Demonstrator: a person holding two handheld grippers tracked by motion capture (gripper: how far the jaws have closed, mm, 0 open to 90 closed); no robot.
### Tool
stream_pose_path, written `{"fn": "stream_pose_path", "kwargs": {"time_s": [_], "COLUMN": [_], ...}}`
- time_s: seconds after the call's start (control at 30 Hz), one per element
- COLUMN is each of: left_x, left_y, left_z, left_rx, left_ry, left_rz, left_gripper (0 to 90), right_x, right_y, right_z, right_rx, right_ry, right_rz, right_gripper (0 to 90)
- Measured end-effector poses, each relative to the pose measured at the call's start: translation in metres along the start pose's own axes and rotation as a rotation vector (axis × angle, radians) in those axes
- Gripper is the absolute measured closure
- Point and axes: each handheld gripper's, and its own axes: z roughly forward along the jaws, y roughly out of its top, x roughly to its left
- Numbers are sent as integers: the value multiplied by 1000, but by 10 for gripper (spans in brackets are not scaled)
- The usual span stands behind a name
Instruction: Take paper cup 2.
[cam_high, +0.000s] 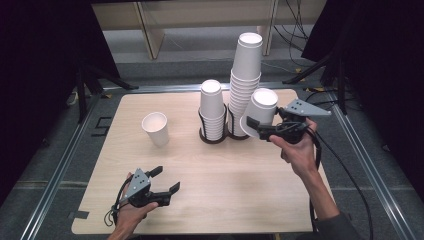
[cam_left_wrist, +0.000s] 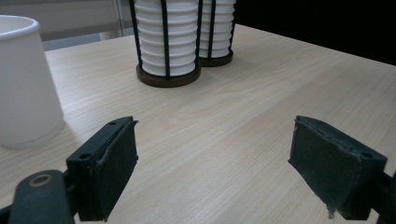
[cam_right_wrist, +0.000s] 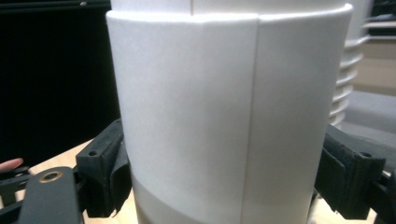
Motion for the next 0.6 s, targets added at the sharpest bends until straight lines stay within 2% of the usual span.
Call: {"fn": "stream_pose_path", "kwargs": {"time_s": [0.03, 0.07, 0.1, 0.17, 0.2, 0.27, 0.3, 0.4, 0.43, 0.47, 0.53, 0.6], "left_x": [0, 0, -1, -2, -2, -3, -2, -2, -3, -3, -3, -2], "left_y": [0, 1, 1, 1, 2, 0, 1, 0, -1, -1, -1, -1], "left_z": [3, 2, 4, 4, 4, 7, 6, 6, 8, 8, 7, 6], "left_rx": [-21, -1, -17, -7, -7, -30, -9, 1, -22, -21, -17, -5], "left_ry": [-15, -12, -24, -25, -28, -40, -29, -34, -44, -43, -41, -34], "left_rz": [11, 15, 16, 15, 19, -9, 7, 8, -8, -5, 5, 21], "left_gripper": [143, 143, 143, 143, 143, 143, 143, 143, 143, 143, 143, 143], "right_x": [4, 6, 8, 13, 14, 20, 20, 29, 30, 33, 39, 42], "right_y": [-3, -6, -8, -12, -14, -17, -19, -27, -29, -32, -36, -41], "right_z": [3, 6, 9, 16, 19, 25, 28, 38, 42, 45, 49, 54], "right_rx": [19, 25, 26, 28, 22, 35, 27, 62, 54, 48, 90, 90], "right_ry": [15, 28, 25, 54, 52, 74, 69, 101, 110, 106, 123, 139], "right_rz": [24, 27, 24, 31, 11, 35, 4, 21, 5, -6, 11, -4], "right_gripper": [176, 176, 176, 176, 176, 176, 176, 176, 176, 176, 176, 176]}}
